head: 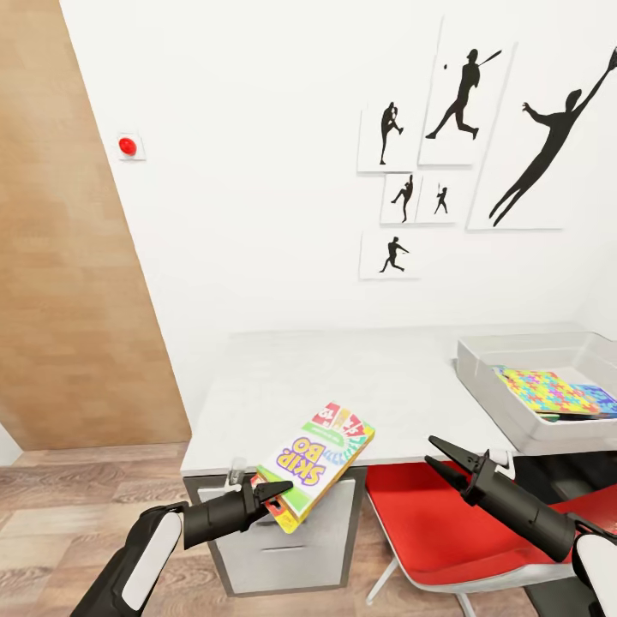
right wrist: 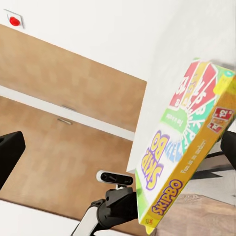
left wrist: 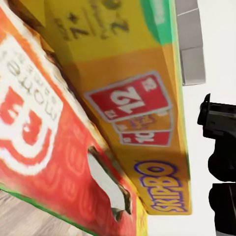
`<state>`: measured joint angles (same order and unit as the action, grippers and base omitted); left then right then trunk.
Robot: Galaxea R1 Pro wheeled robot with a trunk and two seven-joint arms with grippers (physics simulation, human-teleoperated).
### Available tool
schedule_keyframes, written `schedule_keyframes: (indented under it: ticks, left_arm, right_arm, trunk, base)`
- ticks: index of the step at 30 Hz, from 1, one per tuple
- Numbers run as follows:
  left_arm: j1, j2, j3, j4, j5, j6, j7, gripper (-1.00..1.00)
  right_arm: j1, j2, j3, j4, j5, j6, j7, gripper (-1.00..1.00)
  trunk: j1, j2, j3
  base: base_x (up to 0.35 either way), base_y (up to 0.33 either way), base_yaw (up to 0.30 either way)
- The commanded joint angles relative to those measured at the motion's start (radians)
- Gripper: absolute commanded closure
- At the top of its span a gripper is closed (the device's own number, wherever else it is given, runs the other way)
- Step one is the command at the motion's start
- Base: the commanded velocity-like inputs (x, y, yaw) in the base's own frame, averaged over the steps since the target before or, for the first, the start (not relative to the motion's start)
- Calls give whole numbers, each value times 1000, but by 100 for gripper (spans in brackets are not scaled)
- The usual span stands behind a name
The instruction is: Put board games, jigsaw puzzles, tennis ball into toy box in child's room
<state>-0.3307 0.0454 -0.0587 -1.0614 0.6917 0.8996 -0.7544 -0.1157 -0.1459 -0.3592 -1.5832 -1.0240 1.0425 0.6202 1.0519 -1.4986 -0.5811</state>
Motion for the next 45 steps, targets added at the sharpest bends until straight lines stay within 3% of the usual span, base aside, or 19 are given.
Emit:
schedule_keyframes:
  ticks: [1,2,10,26,38,45]
  left_arm:
    - [-1,1,-1,0,3,4,0,-100]
    - [-1,1,-1,0,3,4,0,100]
    - [-1,1,0,0,4,5,-3,100]
    - [-1,7,1,-15,6,17,-16,100]
    - [-2,16,2,-79,5,132,-19,100]
    - [-3,54,4,-82,9,147,-20,100]
  right_arm:
    - [-1,0,-1,0,6,5,6,-100]
    - [-1,0,-1,0,6,5,6,-100]
    - [-1,0,-1,0,6,5,6,-100]
    - [-1,0,-1,0,5,5,6,-100]
    - [-1,0,-3,0,5,5,6,-100]
    - [-1,-1,-3,1,5,5,6,-100]
  trunk:
    - [0,0,-1]
    - [0,0,-1]
    - [0,0,-1]
    - [-61,112,49]
    - [-104,189,84]
    - [-119,217,96]
  base:
    - [0,-14,0]
    - [0,-11,0]
    - [0,-2,0]
    - [0,0,0]
    - [0,0,0]
    - [0,0,0]
